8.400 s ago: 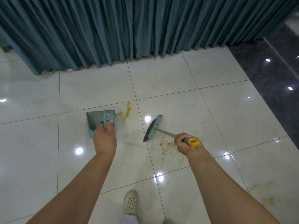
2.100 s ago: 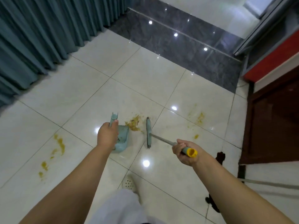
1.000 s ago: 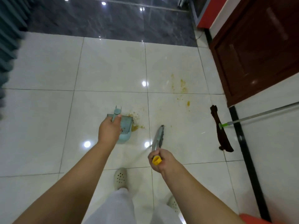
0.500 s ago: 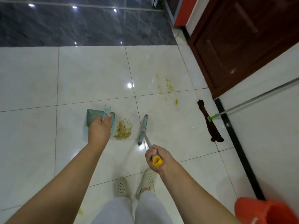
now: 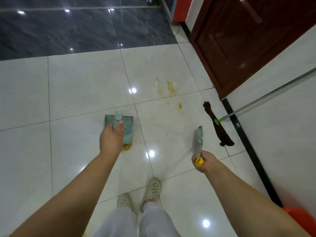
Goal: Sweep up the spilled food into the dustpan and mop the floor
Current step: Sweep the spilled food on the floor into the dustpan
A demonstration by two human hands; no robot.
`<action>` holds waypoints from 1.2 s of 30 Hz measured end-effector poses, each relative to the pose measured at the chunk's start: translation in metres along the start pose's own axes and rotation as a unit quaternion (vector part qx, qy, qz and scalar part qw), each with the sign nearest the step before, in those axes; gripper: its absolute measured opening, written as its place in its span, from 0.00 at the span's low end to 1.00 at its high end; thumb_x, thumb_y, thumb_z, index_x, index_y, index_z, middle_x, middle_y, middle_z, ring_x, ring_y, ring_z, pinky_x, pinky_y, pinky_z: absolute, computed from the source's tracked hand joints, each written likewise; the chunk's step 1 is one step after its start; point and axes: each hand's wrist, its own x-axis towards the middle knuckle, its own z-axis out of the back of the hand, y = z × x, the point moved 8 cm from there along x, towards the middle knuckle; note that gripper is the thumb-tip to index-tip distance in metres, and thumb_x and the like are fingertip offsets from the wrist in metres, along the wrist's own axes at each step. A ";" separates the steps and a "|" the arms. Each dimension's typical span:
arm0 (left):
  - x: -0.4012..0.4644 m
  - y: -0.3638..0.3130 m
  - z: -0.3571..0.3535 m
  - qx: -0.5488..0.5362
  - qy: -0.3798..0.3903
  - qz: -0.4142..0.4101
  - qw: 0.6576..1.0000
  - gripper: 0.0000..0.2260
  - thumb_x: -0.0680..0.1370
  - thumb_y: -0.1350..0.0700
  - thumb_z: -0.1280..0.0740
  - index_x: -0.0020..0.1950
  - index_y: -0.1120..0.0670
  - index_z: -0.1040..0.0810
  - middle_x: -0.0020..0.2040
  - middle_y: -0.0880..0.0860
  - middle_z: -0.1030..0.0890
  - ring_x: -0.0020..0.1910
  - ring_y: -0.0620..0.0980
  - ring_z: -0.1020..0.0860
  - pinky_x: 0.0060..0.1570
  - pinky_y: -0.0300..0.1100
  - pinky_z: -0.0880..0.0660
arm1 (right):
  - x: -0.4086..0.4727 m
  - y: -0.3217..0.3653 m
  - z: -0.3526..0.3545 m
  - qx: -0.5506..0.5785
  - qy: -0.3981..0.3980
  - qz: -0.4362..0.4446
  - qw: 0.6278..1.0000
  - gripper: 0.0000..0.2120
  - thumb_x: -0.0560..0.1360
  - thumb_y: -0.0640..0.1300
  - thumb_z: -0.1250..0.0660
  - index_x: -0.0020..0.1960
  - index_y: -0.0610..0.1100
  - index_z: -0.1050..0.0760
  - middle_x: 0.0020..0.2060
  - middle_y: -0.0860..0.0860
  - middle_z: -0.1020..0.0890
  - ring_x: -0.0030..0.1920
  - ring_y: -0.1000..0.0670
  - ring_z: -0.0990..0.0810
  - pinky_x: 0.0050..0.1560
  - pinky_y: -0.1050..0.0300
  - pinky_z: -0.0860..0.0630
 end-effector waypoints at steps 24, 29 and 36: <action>0.046 -0.010 -0.028 -0.029 -0.019 0.001 0.999 0.14 0.79 0.45 0.40 0.37 0.51 0.29 0.34 0.51 0.25 0.31 0.49 0.28 0.34 0.41 0.30 | -0.020 -0.084 -0.121 -0.189 0.088 -0.132 0.969 0.03 0.79 0.34 0.42 0.47 0.39 0.32 0.31 0.47 0.34 0.11 0.53 0.36 0.16 0.71 0.35; 0.050 -0.016 -0.022 -0.027 -0.037 0.002 0.999 0.16 0.79 0.44 0.41 0.36 0.52 0.30 0.34 0.53 0.26 0.34 0.54 0.28 0.37 0.47 0.30 | -0.014 -0.055 -0.115 -0.248 0.063 -0.095 0.962 0.06 0.79 0.36 0.41 0.43 0.38 0.32 0.31 0.46 0.33 0.11 0.53 0.35 0.16 0.71 0.34; 0.055 -0.006 -0.007 -0.031 -0.080 0.027 0.996 0.15 0.79 0.44 0.41 0.41 0.54 0.28 0.36 0.53 0.25 0.35 0.52 0.27 0.38 0.45 0.29 | 0.034 0.005 -0.120 -0.393 0.025 -0.028 0.919 0.06 0.80 0.40 0.39 0.46 0.38 0.32 0.34 0.45 0.30 0.20 0.52 0.29 0.15 0.68 0.33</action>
